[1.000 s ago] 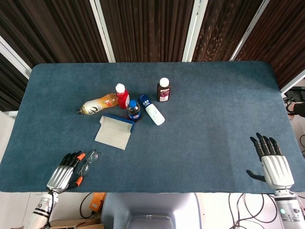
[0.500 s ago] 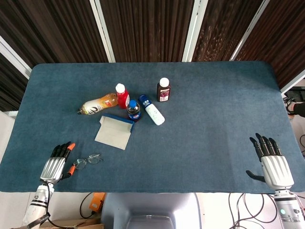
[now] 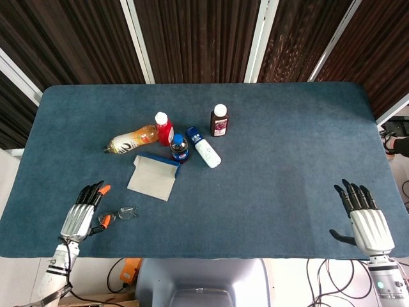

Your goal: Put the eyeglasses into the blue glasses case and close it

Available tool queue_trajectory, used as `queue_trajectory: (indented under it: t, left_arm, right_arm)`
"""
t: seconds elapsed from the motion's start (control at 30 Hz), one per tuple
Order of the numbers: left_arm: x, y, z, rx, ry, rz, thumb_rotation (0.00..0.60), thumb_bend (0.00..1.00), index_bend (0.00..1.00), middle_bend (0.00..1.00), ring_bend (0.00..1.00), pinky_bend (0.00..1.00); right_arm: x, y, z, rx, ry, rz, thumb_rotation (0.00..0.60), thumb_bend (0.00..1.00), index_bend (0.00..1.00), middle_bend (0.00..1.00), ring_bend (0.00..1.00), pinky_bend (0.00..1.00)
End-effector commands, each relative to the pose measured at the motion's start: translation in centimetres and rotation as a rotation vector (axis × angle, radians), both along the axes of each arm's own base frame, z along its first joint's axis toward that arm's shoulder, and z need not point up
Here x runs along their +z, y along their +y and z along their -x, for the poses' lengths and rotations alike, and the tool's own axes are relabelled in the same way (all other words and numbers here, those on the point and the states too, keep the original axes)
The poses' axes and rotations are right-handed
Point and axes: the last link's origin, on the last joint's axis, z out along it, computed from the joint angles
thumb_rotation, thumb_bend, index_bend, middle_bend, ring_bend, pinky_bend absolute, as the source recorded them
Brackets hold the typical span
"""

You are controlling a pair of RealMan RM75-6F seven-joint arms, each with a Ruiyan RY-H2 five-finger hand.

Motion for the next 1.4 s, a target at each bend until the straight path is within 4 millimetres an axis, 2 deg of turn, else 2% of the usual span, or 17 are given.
queue_trajectory:
  t: [0.03, 0.3, 0.57, 1.23, 1.4]
  left_arm:
    - [-1.1, -0.2, -1.5, 0.016, 0.079, 0.012, 0.600, 0.36, 0.25, 0.00, 0.00, 0.05]
    - [-3.2, -0.8, -3.5, 0.095, 0.199, 0.025, 0.600, 0.34, 0.26, 0.00, 0.00, 0.06]
    - [-4.2, -0.8, -3.6, 0.124, 0.226, 0.062, 0.600, 0.34, 0.25, 0.00, 0.00, 0.07]
    - [-3.5, -1.3, -2.9, 0.129, 0.245, 0.087, 0.600, 0.33, 0.36, 0.00, 0.00, 0.08]
    - [-3.3, -0.9, -2.6, 0.138, 0.253, 0.065, 0.600, 0.35, 0.42, 0.01, 0.00, 0.08]
  right_arm:
    - [0.1, 0.1, 0.0, 0.002, -0.003, -0.003, 0.600, 0.08, 0.00, 0.00, 0.00, 0.00]
    - [0.5, 0.1, 0.1, 0.002, -0.020, -0.003, 0.600, 0.08, 0.00, 0.00, 0.00, 0.00]
    - [0.9, 0.3, 0.1, 0.006, -0.035, 0.002, 0.600, 0.08, 0.00, 0.00, 0.00, 0.00]
    - [0.7, 0.3, 0.1, 0.007, -0.031, -0.007, 0.600, 0.08, 0.00, 0.00, 0.00, 0.00]
    - [0.7, 0.3, 0.1, 0.006, -0.031, -0.007, 0.600, 0.08, 0.00, 0.00, 0.00, 0.00]
